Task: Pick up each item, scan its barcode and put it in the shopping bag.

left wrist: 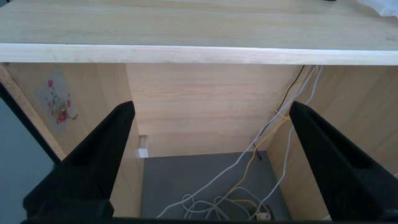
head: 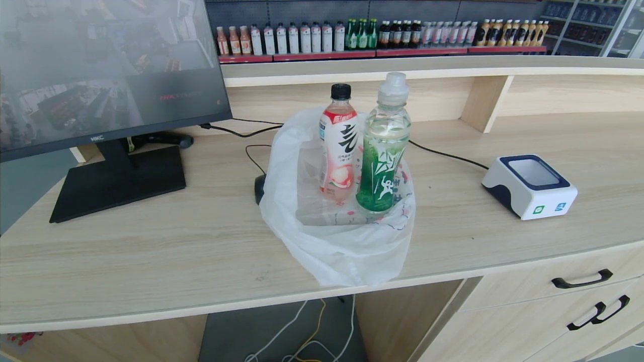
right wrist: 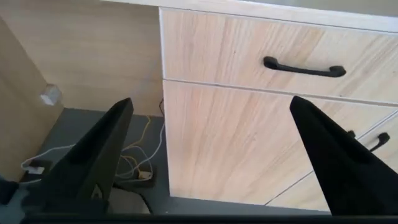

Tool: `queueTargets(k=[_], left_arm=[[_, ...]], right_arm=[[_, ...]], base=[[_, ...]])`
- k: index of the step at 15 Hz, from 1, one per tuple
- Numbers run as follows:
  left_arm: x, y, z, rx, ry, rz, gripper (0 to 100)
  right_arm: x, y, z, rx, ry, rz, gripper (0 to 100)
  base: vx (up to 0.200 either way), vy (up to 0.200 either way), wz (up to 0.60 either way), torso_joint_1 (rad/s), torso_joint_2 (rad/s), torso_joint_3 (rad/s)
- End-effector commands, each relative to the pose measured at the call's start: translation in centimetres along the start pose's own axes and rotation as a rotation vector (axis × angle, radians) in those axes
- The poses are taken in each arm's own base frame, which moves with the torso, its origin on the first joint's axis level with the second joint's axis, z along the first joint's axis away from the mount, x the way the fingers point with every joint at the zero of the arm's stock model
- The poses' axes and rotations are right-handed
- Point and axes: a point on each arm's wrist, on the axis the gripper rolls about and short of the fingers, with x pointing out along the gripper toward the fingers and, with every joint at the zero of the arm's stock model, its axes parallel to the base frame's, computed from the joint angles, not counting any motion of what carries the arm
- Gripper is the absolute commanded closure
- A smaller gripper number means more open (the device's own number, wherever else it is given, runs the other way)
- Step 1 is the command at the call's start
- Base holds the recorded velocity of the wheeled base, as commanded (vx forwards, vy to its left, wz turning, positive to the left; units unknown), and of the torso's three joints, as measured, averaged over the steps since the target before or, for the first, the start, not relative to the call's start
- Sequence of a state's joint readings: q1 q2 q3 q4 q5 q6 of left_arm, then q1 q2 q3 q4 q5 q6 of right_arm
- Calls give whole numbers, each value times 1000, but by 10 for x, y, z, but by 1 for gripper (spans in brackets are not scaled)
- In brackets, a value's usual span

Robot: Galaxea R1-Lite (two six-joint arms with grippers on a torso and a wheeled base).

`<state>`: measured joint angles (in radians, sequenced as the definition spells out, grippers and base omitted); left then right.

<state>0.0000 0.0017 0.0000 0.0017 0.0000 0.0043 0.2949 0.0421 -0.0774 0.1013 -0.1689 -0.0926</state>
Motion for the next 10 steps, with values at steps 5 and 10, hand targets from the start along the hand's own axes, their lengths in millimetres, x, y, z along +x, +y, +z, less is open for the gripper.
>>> queueTargets(k=[5, 10], left_arm=[[0, 0, 0, 2, 0, 0, 0], [0, 0, 0, 0, 0, 0, 0]], right_arm=[[3, 8, 2, 63, 78, -324, 0], [3, 11, -10, 88, -55, -182, 0]], base=[[0, 0, 0, 0, 0, 0], [0, 0, 0, 0, 0, 0]])
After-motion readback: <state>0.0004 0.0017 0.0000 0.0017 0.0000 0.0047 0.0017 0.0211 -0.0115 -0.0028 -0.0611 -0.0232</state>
